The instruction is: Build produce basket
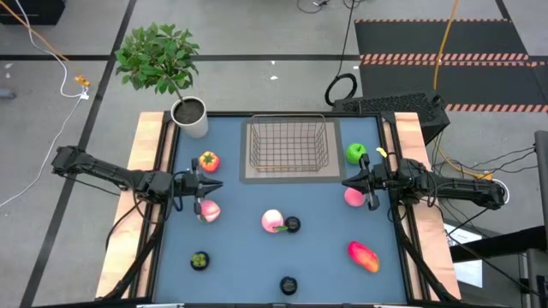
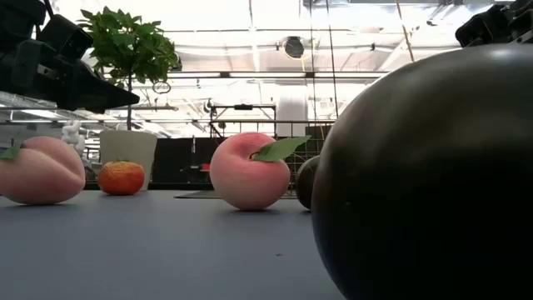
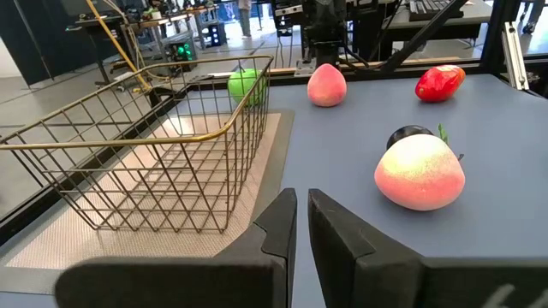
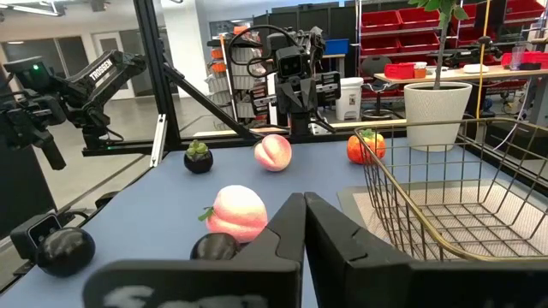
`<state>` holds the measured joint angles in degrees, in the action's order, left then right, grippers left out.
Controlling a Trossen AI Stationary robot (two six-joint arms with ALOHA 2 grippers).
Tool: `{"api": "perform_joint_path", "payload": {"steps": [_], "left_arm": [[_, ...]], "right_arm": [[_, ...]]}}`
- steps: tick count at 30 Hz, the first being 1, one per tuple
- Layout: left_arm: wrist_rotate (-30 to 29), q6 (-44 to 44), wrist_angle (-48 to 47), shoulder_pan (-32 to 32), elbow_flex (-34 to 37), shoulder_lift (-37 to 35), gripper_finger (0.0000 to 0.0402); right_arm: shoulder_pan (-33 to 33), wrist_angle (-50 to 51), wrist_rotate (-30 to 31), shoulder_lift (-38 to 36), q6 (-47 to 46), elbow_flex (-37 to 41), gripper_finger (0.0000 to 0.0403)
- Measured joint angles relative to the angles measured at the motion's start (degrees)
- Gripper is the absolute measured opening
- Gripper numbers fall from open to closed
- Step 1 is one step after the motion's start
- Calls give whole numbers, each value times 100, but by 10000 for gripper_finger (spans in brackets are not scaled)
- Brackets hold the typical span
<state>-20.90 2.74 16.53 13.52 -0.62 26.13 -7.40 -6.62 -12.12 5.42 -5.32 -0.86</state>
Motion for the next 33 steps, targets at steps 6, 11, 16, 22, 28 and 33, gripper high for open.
{"api": "perform_joint_path", "payload": {"steps": [6, 11, 16, 22, 28, 33], "left_arm": [[1, 0, 0, 0, 1, -1, 37], [0, 0, 0, 1, 2, -2, 37], [1, -1, 0, 0, 1, -2, 37], [0, 0, 0, 0, 1, -2, 37], [1, 0, 0, 1, 1, -2, 37], [0, 0, 0, 0, 0, -2, 37]], "right_arm": [[1, -385, 0, 0, 0, 0, 0], [0, -1336, 744, 34, 264, 2, 0], [0, -1442, 922, 167, -195, 2, 0], [1, -1741, -305, 222, -1717, 2, 0], [0, -2127, 26, 330, -1709, -132, 5], [65, -1604, -322, 1061, -1880, -547, 49]]}}
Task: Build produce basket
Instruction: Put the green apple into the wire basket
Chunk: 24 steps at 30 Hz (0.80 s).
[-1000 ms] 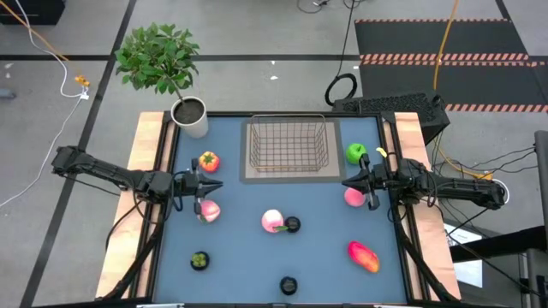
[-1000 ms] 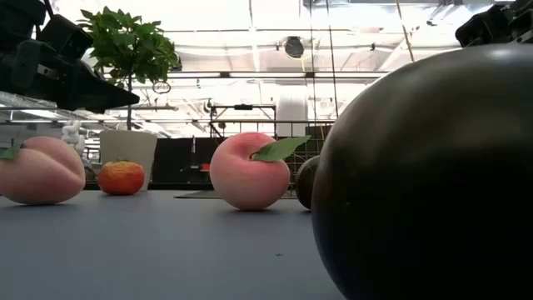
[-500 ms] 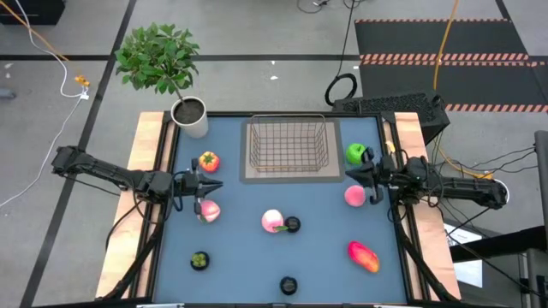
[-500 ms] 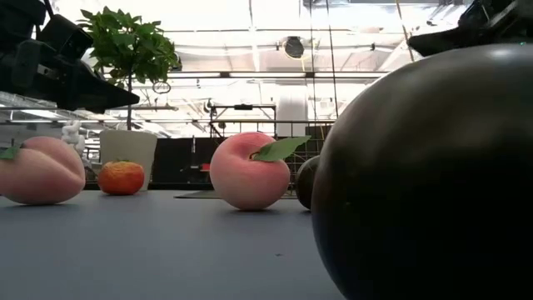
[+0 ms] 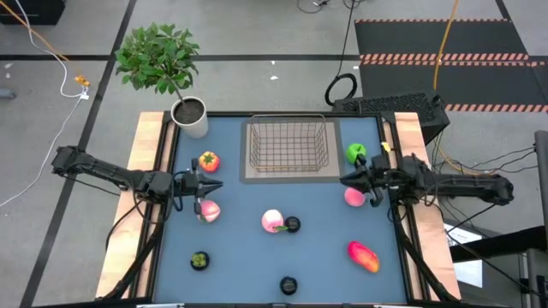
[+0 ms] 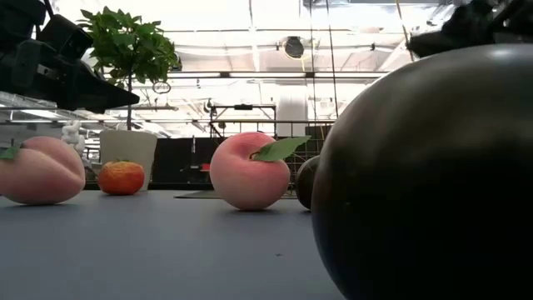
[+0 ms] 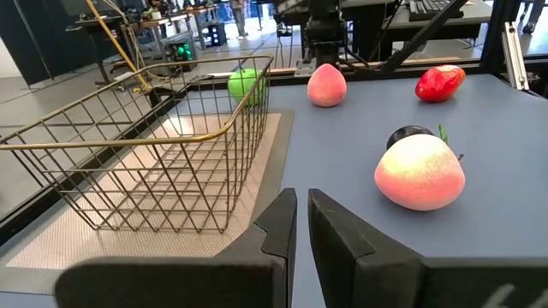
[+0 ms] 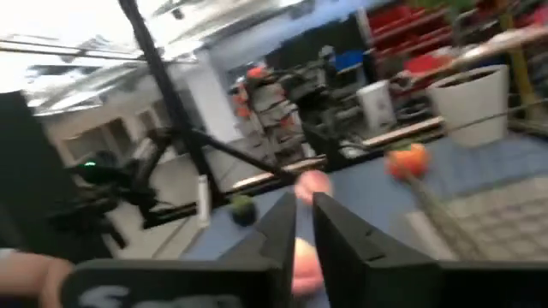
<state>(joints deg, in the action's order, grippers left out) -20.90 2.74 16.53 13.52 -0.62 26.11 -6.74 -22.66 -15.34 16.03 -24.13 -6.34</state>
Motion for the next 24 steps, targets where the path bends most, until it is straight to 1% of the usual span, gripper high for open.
{"api": "perform_joint_path", "payload": {"steps": [2, 4, 9, 11, 12, 13, 16, 18, 20, 21, 22, 24], "left_arm": [[2, 0, 0, 0, 2, 2, 37], [0, 0, 1, 1, 1, 2, 37], [2, 0, 2, 0, 0, 2, 37], [2, 0, 2, 0, 2, 2, 37], [2, 0, 2, 0, 2, 2, 37], [2, 0, 2, 0, 0, 2, 37], [2, 0, 3, 1, 2, 2, 37], [2, 0, 2, 0, 2, 2, 37], [2, 0, 2, 2, 2, 2, 37], [2, 0, 4, 1, 2, 2, 37], [2, 0, 2, 0, 2, 2, 37], [2, 0, 3, 0, 2, 2, 37]], "right_arm": [[148, -254, -156, 274, -9, -168, 72], [289, -311, -125, 533, 176, -450, 97], [432, 129, -274, 1040, 826, -1396, 169], [429, 835, -186, 1246, 1022, -1841, 202], [417, 1299, 64, 1372, 1114, -2094, 218], [406, 1737, 453, 1511, 1174, -2353, 234], [259, 3389, 2123, 2089, 1179, -3146, 271], [86, 4413, 3275, 2522, 1119, -3766, 287], [-173, 5589, 4122, 2982, 1077, -4373, 295], [-326, 6067, 4412, 3216, 980, -4634, 298], [-487, 6480, 4557, 3444, 781, -4834, 300], [-845, 7156, 4363, 3868, 420, -5088, 305]]}}
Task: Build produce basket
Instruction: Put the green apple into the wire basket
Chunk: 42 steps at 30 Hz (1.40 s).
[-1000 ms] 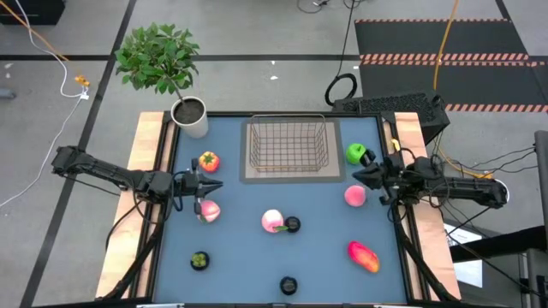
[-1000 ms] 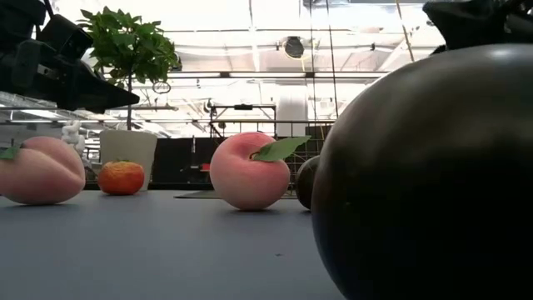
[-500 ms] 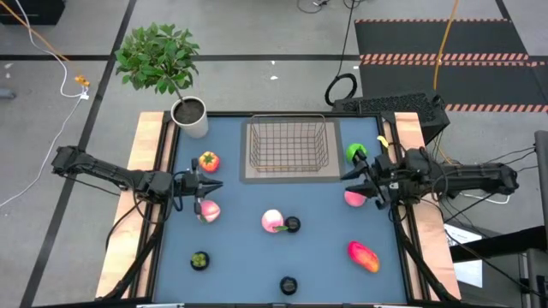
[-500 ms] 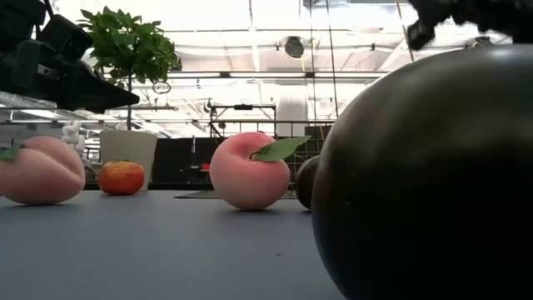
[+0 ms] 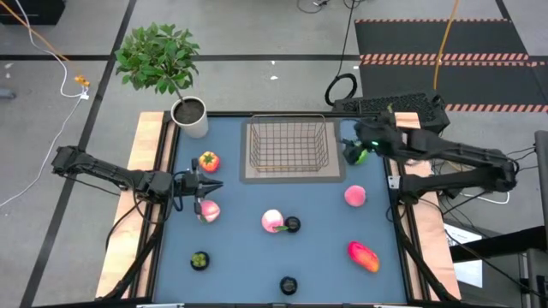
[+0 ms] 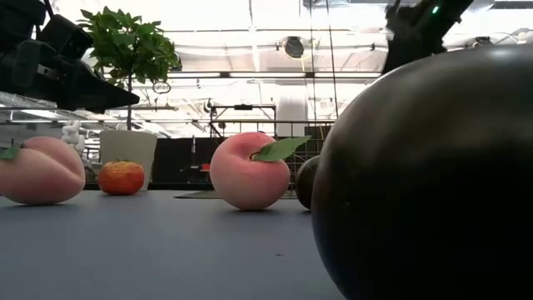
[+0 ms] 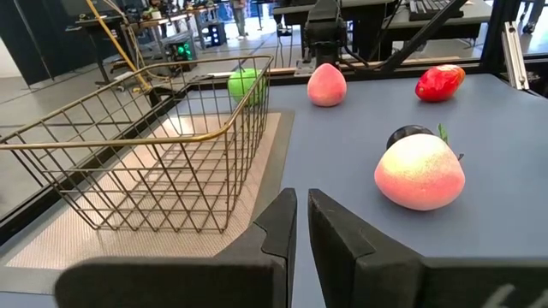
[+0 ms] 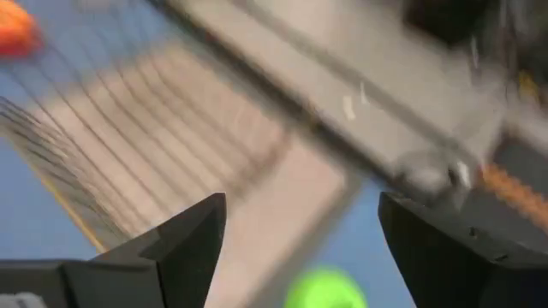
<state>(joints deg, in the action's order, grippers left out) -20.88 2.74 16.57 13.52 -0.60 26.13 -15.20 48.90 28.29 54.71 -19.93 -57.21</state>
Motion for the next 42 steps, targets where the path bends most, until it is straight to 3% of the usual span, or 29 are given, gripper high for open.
{"api": "perform_joint_path", "payload": {"steps": [9, 12, 19, 21, 25, 33, 42], "left_arm": [[-1, 0, 2, 1, 0, 4, 37], [-1, 0, 1, 1, 0, 4, 37], [-1, 0, 1, 1, 0, 7, 37], [0, 0, 1, 0, 0, 7, 37], [0, 0, 1, 0, 0, 7, 37], [0, -1, -1, 1, 0, 7, 37], [-1, 0, -2, 0, 0, 7, 37]], "right_arm": [[-1532, 878, -1219, 908, -318, 59, 337], [-1889, 626, -1618, 914, -289, 231, 346], [-2575, -143, -1682, 923, -163, 1006, 353], [-2729, -318, -1964, 923, -151, 1222, 353], [-2851, -848, -2510, 920, -51, 1723, 353], [-2855, -1585, -2685, 896, 102, 2349, 353], [-2844, -1602, -2669, 906, 60, 2472, 353]]}}
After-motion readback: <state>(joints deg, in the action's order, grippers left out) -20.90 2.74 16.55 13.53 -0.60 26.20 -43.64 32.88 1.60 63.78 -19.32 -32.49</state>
